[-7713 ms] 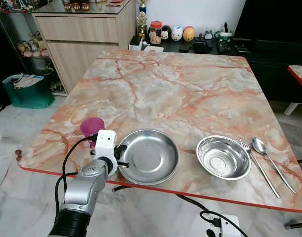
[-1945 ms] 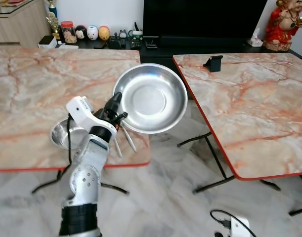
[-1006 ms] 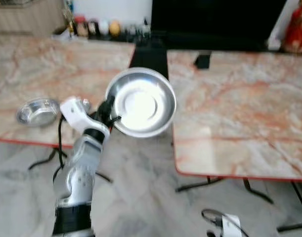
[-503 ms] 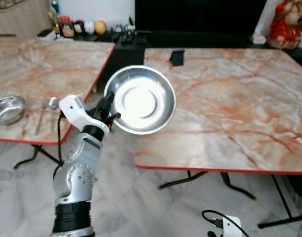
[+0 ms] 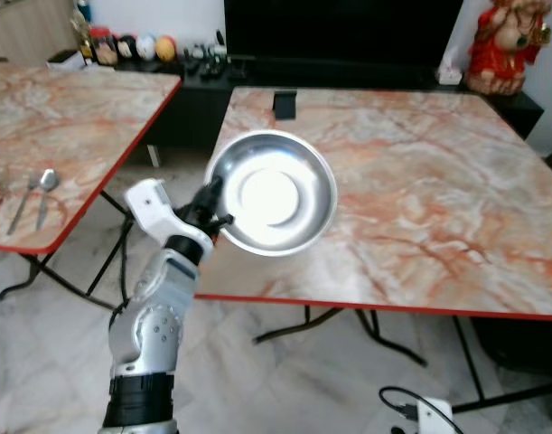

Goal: Setting the table

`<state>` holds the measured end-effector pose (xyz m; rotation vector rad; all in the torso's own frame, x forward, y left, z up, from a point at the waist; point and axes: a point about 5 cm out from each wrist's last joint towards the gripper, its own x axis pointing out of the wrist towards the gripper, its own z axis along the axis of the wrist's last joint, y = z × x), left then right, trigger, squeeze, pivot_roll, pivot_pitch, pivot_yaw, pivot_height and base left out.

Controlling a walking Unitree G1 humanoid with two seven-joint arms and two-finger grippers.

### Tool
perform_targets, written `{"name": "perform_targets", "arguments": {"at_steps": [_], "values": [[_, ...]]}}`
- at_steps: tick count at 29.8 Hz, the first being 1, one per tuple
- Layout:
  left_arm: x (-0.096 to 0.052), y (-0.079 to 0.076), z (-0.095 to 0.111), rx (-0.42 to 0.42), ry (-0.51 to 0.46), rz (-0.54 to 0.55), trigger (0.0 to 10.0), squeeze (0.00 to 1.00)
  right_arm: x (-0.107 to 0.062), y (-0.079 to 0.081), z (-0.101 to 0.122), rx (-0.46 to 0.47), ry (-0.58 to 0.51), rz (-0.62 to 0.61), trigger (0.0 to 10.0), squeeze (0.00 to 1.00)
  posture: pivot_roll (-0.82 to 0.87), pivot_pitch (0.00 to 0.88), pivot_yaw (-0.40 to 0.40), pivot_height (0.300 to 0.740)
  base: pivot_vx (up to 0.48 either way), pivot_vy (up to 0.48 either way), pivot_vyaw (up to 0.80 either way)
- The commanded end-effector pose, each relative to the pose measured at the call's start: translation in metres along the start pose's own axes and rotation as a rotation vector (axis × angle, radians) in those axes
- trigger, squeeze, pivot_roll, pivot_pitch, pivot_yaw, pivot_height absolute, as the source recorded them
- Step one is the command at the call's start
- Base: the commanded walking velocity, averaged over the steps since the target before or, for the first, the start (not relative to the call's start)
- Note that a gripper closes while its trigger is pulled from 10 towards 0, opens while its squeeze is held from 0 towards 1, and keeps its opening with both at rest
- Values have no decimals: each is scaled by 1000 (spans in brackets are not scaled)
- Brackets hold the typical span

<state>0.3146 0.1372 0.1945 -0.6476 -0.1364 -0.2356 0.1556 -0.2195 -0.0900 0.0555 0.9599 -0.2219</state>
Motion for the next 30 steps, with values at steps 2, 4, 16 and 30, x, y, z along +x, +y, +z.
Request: {"name": "perform_targets", "arguments": {"at_steps": [2,4,16,30], "values": [[0,0,7,19,-21,-2,10000,0,0,4,-2,14,5,8,10000,0,91,0,-50,740,0,-326,0],[0,0,7,20,-20,-3,10000,0,0,4,-2,11,4,6,10000,0,91,0,-50,740,0,-326,0],[-2,0,4,33,-2,-14,10000,0,0,3,-2,10,1,3,10000,0,92,0,-54,740,0,-324,0],[-2,7,7,155,48,-64,10000,0,-1,3,-4,6,3,7,10000,0,93,0,-55,740,0,-325,0]]}}
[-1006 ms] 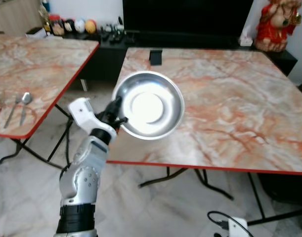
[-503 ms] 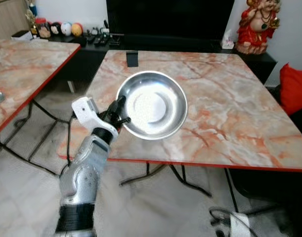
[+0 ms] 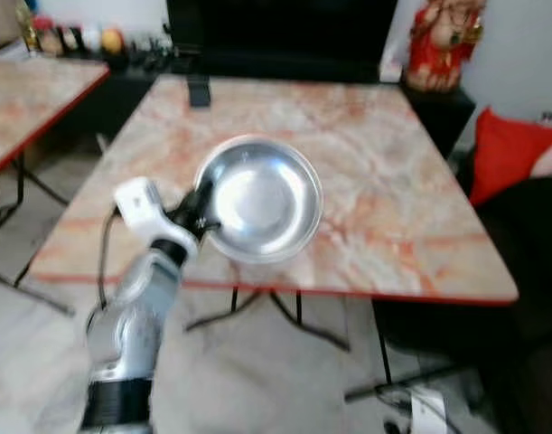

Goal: Setting the table

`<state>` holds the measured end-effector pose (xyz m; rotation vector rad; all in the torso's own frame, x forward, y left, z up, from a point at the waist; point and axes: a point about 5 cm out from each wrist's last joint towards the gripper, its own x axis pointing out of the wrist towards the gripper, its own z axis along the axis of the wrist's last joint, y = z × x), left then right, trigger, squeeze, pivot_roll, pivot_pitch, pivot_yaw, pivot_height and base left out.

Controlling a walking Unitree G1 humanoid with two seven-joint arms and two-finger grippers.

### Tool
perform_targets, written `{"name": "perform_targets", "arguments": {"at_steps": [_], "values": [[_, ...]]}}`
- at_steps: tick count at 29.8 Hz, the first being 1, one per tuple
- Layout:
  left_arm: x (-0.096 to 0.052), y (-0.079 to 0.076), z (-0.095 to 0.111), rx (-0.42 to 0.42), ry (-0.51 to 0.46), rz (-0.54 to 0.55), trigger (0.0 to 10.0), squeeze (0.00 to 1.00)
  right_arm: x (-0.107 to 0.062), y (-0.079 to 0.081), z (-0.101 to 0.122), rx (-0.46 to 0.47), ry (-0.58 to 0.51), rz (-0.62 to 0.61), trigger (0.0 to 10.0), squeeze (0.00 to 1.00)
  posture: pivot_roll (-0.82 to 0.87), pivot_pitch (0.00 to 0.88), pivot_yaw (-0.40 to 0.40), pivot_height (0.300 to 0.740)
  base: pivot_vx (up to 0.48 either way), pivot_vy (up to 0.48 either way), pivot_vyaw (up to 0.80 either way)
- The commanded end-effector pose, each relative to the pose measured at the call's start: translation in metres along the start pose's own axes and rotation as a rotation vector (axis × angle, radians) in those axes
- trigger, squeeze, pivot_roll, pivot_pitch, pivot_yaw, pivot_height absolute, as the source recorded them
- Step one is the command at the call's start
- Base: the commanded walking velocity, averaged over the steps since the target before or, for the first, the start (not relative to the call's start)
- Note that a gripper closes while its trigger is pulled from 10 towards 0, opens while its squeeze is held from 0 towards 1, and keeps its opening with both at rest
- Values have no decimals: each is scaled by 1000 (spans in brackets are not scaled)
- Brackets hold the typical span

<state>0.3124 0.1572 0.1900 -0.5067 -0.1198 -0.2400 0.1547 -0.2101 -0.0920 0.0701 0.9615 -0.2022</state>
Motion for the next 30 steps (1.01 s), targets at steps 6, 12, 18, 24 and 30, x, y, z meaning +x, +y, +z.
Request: {"name": "perform_targets", "arguments": {"at_steps": [6,12,18,24,30], "values": [[7,4,2,141,95,-101,10000,0,-1,-6,0,3,-1,-15,10000,0,99,0,-55,740,0,-340,0],[5,16,-2,147,139,-68,10000,0,0,-7,1,4,-1,-14,10000,0,103,0,-59,740,0,0,0],[1,25,-3,150,144,-30,10000,0,0,-6,2,8,-5,-11,10000,0,103,0,-63,740,0,0,0],[2,28,-1,126,129,-21,10000,0,0,-6,2,8,-6,-6,10000,0,106,0,-64,740,0,0,0],[3,31,3,83,99,10,10000,0,0,-6,2,9,-5,-6,10000,0,100,0,-63,740,0,0,0]]}}
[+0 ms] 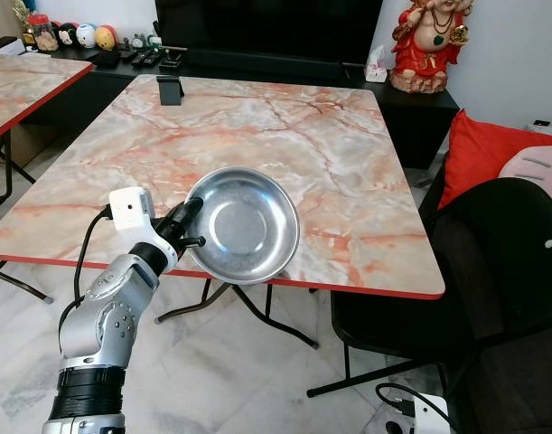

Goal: Setting the table

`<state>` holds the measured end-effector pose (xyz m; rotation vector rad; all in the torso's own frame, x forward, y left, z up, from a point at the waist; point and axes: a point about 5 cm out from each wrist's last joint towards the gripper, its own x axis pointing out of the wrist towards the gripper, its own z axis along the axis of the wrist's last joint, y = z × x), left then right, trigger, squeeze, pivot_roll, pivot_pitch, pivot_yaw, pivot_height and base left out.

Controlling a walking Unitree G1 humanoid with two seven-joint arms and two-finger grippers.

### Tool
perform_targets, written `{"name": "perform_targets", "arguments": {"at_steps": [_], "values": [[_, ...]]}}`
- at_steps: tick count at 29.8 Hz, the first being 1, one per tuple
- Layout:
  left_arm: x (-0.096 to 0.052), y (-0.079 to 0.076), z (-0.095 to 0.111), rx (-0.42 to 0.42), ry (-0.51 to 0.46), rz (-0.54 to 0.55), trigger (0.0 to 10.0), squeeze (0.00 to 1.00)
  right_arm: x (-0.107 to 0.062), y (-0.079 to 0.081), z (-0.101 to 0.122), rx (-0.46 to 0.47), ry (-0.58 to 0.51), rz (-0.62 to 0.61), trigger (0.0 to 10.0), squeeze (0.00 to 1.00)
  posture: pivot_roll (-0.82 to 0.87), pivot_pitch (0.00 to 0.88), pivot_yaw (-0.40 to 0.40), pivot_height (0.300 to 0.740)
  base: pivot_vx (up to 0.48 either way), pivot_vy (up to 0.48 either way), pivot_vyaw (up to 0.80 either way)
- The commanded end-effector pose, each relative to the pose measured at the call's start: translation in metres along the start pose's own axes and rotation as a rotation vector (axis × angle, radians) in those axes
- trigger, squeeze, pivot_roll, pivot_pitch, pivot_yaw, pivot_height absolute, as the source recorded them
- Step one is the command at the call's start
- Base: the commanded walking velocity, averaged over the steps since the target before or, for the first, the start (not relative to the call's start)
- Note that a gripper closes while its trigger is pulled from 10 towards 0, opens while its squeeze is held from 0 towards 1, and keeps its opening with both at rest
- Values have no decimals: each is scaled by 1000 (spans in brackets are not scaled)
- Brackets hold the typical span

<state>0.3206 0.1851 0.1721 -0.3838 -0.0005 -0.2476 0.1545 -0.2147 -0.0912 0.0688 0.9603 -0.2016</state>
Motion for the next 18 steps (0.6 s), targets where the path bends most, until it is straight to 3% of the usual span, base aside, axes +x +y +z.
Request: {"name": "perform_targets", "arguments": {"at_steps": [1,18], "values": [[3,-2,6,-31,-37,-5,10000,0,0,-2,1,10,-3,-6,10000,0,100,0,-63,740,0,0,0],[7,-9,5,-52,-42,-38,10000,0,0,-2,-1,-1,4,-1,10000,0,99,0,-64,740,240,0,0]]}}
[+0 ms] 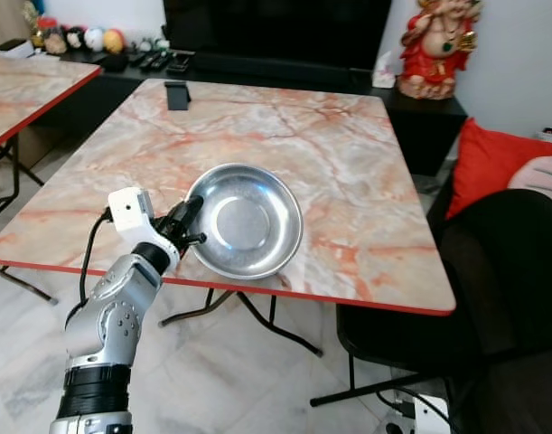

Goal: Setting the table

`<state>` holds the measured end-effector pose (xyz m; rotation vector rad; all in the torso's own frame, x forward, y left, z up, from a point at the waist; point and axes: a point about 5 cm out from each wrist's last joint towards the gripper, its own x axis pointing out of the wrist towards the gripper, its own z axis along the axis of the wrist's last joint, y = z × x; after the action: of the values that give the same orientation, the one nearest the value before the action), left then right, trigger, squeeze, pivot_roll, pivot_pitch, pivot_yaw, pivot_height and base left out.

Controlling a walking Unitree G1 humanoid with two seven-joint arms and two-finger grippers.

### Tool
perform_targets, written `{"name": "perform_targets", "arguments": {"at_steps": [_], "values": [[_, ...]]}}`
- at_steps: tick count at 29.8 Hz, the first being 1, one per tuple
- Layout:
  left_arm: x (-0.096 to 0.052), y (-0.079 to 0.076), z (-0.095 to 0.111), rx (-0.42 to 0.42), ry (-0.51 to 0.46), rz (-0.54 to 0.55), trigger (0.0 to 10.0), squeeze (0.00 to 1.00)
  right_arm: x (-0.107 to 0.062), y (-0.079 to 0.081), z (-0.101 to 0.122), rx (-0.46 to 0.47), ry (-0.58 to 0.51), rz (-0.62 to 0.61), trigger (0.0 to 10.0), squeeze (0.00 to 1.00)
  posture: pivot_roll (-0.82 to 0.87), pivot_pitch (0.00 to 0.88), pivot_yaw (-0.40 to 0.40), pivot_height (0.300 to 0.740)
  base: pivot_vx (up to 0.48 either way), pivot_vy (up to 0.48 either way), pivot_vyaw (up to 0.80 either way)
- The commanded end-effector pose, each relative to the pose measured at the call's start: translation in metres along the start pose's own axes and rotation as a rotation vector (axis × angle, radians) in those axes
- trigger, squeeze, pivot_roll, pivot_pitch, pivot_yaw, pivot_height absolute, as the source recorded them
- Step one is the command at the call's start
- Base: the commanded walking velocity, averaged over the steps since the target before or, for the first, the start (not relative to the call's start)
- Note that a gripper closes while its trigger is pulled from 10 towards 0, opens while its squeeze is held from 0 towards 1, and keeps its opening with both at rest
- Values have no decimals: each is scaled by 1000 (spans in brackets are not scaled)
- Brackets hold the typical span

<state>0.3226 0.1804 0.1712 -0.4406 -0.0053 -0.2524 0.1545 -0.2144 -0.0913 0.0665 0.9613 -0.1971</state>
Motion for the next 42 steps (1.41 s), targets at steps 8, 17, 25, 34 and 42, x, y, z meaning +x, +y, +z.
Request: {"name": "perform_targets", "arguments": {"at_steps": [8,17,25,34,42], "values": [[7,-10,7,10,-28,-51,10000,0,0,-1,-1,2,4,0,10000,0,94,0,-60,740,247,0,0],[2,-8,-1,-49,15,-61,10000,0,0,-2,0,-2,4,1,10000,0,99,0,-65,740,0,0,0],[-10,10,0,-168,26,36,10000,0,0,-2,0,-6,10,12,10000,0,101,0,-61,740,0,0,0],[-15,22,-1,-152,51,106,10000,0,0,-2,0,-4,11,15,10000,0,105,0,-63,740,0,0,0],[-19,31,-15,-142,121,172,10000,0,0,-2,0,-2,10,19,10000,0,104,0,-60,740,0,0,0]]}}
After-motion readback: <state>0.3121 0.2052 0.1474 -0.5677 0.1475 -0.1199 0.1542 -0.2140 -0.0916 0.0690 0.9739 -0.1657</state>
